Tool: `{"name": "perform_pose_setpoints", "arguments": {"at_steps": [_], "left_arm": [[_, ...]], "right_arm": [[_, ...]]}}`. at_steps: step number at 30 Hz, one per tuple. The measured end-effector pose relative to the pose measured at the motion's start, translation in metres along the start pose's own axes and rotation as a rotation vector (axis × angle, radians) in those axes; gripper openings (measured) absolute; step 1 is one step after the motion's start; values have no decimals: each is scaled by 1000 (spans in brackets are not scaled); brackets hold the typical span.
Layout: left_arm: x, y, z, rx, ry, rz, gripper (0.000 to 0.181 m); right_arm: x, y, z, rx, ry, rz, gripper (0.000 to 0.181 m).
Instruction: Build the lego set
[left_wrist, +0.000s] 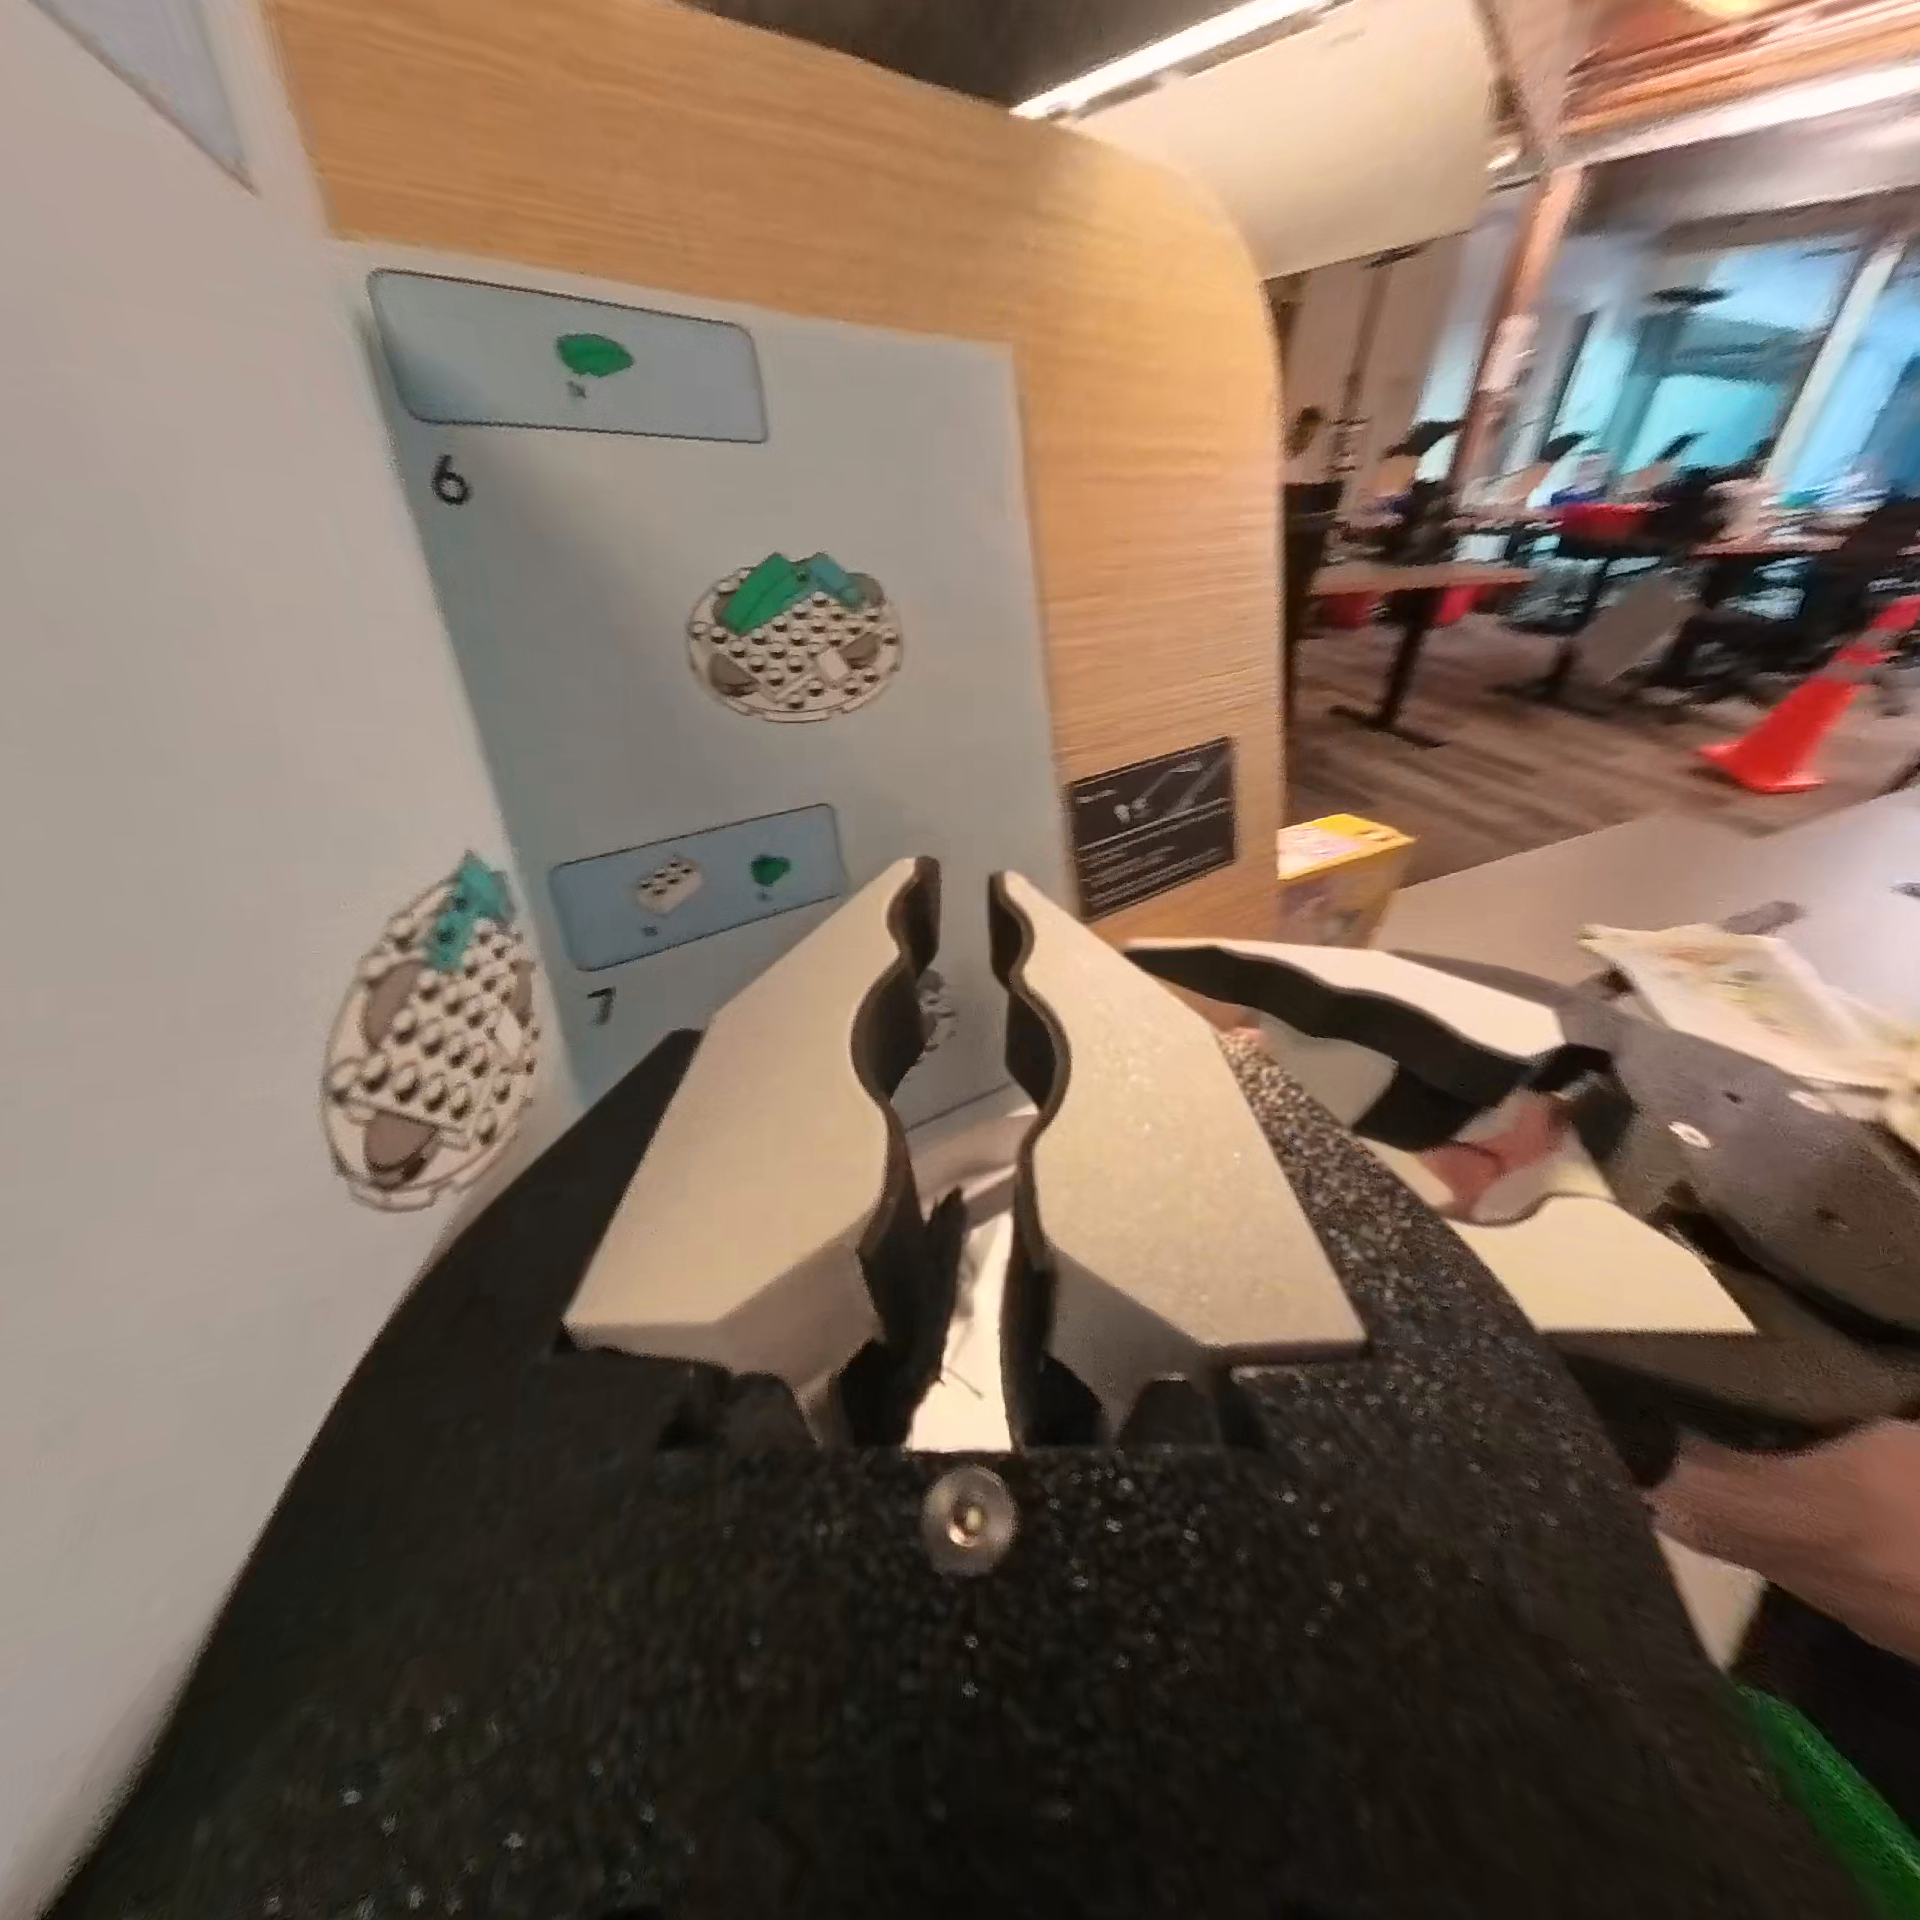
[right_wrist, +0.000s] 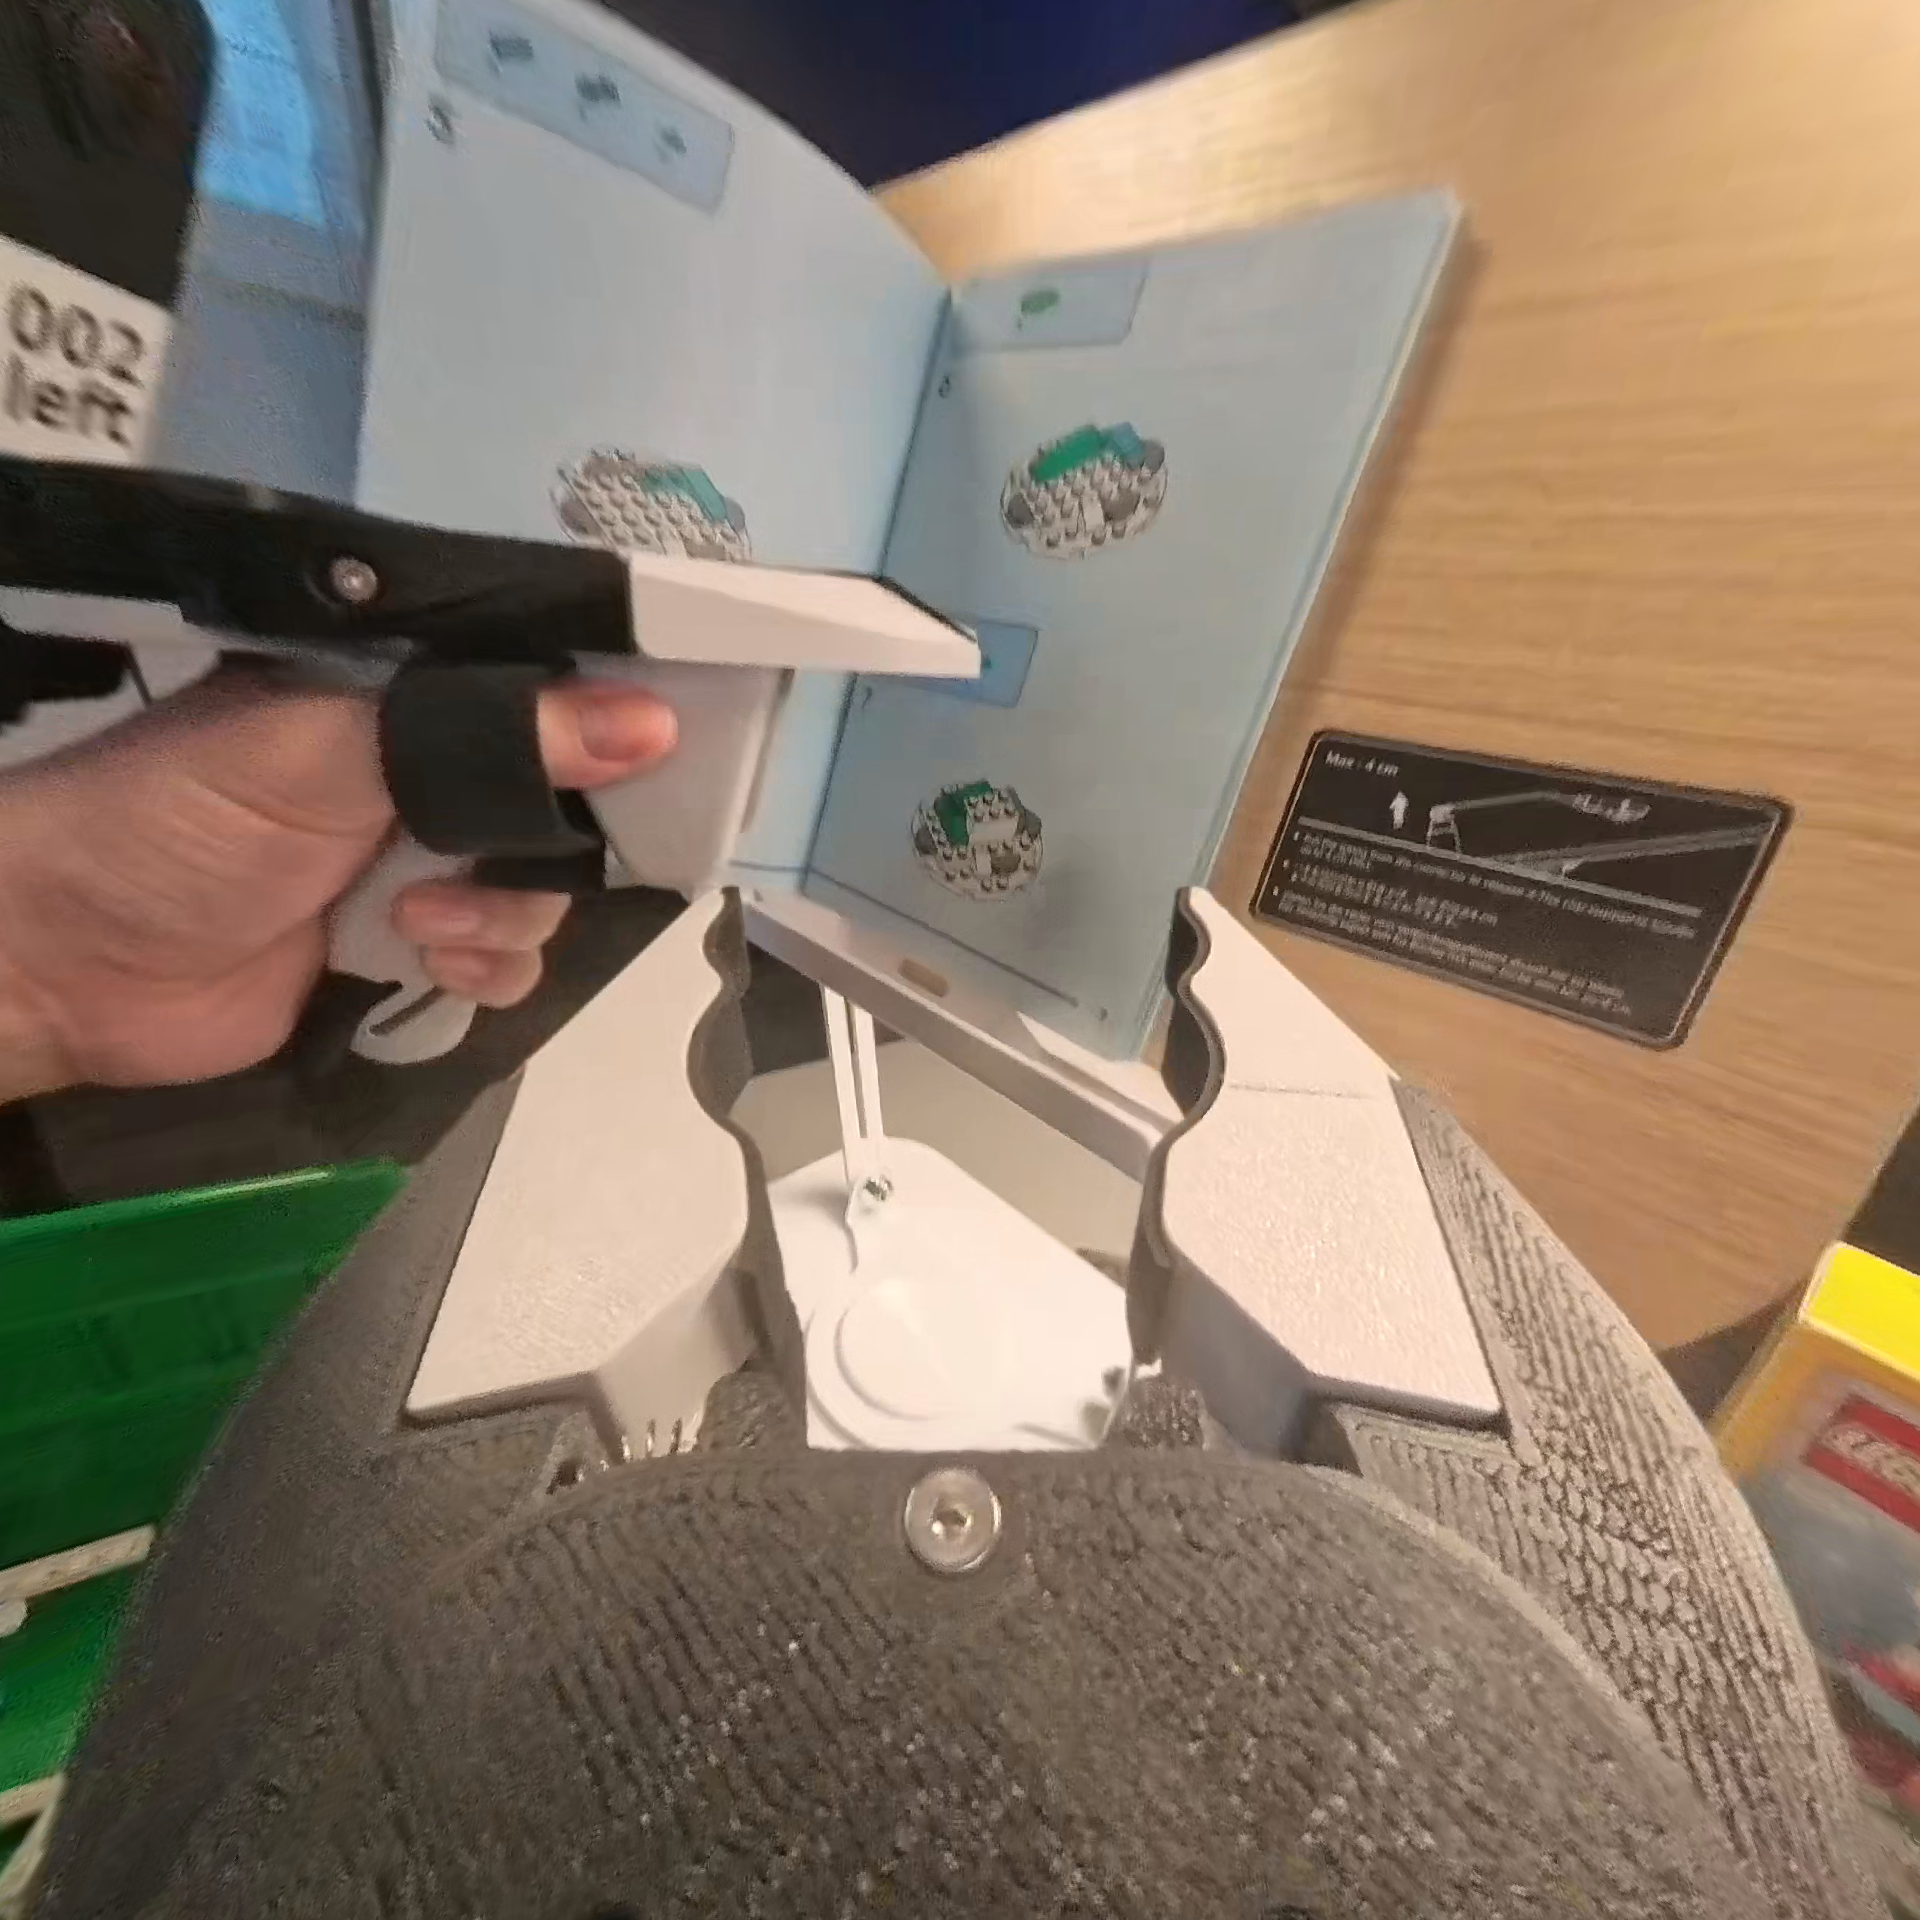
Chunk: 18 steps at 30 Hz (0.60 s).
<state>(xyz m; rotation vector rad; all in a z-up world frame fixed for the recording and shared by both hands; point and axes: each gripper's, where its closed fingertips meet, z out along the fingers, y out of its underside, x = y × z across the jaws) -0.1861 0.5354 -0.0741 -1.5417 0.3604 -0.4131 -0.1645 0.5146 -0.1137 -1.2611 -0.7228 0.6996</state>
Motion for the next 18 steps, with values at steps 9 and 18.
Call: {"name": "perform_pose_setpoints", "arguments": {"at_steps": [9, 18], "left_arm": [[-12, -2, -4, 29, -22, -101, 0], [-22, 5, -11, 34, -29, -142, 0]], "right_arm": [[0, 8, 7, -68, -6, 37, 82], [4, 9, 14, -130, 40, 26, 78]]}}
